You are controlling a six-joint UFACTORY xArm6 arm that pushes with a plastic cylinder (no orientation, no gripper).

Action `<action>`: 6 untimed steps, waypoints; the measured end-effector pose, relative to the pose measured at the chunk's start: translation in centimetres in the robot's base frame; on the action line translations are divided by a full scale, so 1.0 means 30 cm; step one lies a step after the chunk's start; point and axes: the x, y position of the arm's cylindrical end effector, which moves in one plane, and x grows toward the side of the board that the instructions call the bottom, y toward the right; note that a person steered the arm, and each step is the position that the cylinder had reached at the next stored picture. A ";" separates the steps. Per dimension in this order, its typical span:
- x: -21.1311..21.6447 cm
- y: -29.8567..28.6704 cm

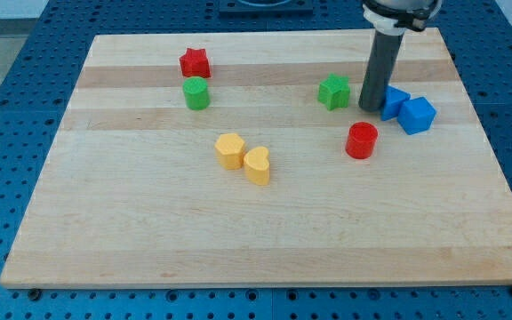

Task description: Slide the green star towards the left

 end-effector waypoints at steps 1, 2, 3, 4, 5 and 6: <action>0.000 0.021; 0.000 0.038; 0.000 0.040; -0.008 0.022; -0.022 -0.029; -0.025 -0.119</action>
